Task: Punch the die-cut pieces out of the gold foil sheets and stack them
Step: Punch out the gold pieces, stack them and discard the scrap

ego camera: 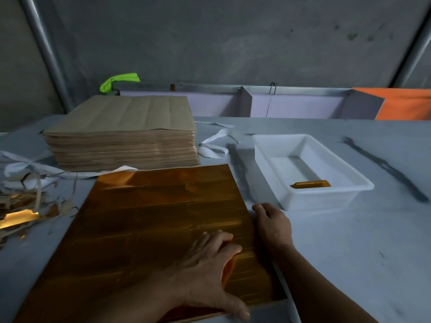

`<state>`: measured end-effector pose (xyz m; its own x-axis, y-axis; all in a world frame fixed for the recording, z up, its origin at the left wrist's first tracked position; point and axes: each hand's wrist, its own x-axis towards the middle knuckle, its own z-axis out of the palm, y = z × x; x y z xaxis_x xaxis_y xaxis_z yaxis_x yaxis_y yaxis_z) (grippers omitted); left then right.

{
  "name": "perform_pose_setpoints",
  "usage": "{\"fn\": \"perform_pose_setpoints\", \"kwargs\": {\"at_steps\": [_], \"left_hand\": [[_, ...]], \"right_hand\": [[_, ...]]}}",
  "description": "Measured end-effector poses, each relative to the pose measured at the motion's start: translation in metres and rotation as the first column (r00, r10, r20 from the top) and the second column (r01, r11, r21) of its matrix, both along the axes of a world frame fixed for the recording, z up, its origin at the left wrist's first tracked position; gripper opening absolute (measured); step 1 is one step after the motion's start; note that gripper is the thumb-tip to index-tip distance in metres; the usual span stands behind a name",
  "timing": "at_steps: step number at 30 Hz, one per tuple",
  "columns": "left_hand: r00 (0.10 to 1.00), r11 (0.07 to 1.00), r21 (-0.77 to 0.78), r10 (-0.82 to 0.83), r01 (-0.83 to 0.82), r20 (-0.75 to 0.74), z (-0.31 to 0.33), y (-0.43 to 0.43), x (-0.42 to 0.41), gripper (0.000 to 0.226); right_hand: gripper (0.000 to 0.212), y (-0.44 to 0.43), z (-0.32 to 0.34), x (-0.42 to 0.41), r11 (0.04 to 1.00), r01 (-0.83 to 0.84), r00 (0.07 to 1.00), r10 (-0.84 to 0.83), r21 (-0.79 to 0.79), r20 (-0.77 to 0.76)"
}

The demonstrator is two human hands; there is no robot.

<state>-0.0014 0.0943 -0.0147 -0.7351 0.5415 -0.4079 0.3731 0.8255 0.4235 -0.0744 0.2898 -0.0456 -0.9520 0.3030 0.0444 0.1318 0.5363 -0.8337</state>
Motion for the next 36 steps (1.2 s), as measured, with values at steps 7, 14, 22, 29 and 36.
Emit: {"fn": "perform_pose_setpoints", "kwargs": {"at_steps": [7, 14, 22, 29, 36], "left_hand": [[0.998, 1.000, -0.012, -0.021, 0.020, -0.055, 0.003, 0.004, 0.002, 0.116], [0.992, 0.999, -0.023, -0.032, 0.029, -0.121, -0.002, 0.007, 0.005, 0.117], [0.993, 0.999, -0.042, -0.015, 0.010, -0.117, -0.003, 0.008, 0.003, 0.117], [0.990, 0.996, -0.092, -0.020, 0.007, -0.141, 0.002, 0.017, -0.003, 0.108], [0.948, 0.994, -0.109, -0.006, -0.031, -0.318, 0.009, 0.064, -0.029, 0.051]], "right_hand": [[0.028, -0.003, -0.001, -0.002, 1.000, 0.015, 1.000, -0.015, 0.004, 0.009], [0.032, -0.003, -0.003, -0.001, 1.000, 0.007, 1.000, -0.007, 0.013, -0.003], [0.031, -0.001, -0.001, -0.002, 1.000, 0.000, 1.000, 0.000, -0.015, 0.010], [0.034, 0.001, 0.000, -0.003, 0.998, -0.016, 0.999, 0.018, -0.063, 0.037], [0.035, 0.008, 0.001, 0.003, 0.915, 0.047, 0.999, -0.053, -0.401, -0.004]]}}
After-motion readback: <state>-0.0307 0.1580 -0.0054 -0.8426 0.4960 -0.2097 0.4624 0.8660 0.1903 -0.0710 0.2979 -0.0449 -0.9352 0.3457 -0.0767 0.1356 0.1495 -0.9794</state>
